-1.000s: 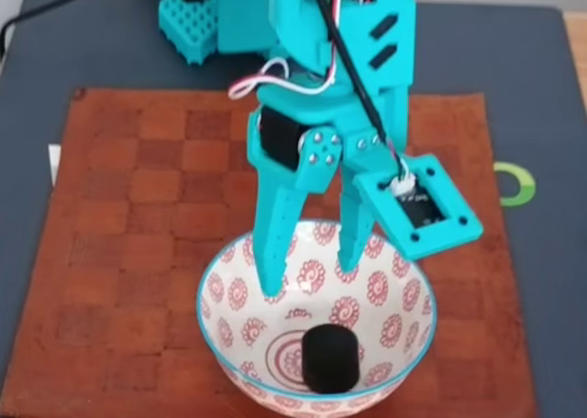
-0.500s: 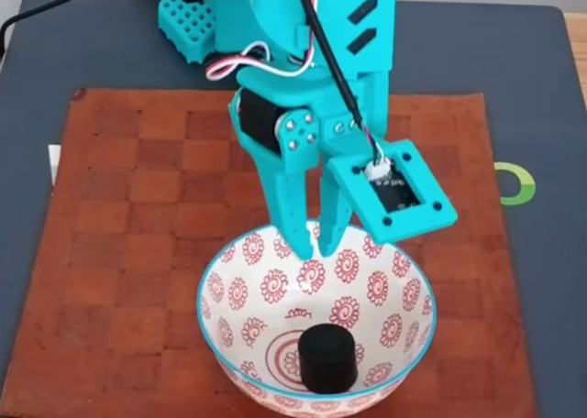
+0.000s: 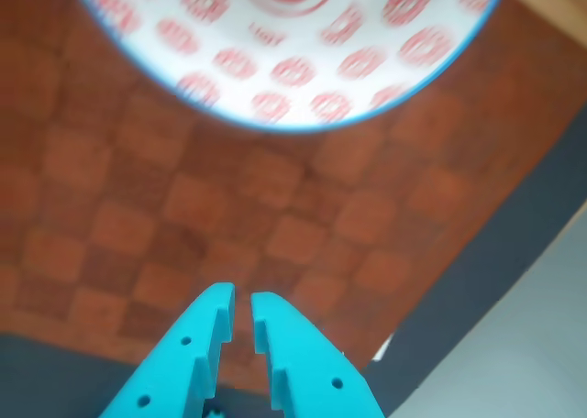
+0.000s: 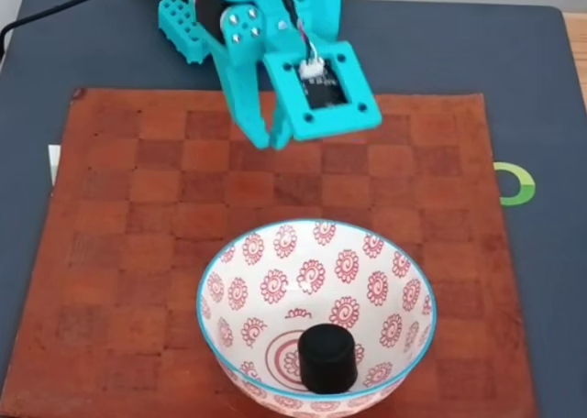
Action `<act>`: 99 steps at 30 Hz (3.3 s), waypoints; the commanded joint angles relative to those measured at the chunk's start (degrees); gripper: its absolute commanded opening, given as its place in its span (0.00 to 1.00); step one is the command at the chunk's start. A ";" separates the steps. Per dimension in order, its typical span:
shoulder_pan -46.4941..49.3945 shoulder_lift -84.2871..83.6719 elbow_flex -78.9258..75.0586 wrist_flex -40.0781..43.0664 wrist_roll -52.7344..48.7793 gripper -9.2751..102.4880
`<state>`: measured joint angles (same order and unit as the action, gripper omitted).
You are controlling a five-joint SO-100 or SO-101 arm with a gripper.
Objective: Grasp a black cylinder and put it in a bowl.
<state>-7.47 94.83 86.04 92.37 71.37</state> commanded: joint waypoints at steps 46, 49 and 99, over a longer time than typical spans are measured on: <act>2.90 94.75 87.89 -22.50 13.27 0.08; 2.81 97.03 90.00 -22.59 13.36 0.08; 2.37 102.48 96.59 -23.29 12.48 0.08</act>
<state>-5.27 194.33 182.90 69.87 84.02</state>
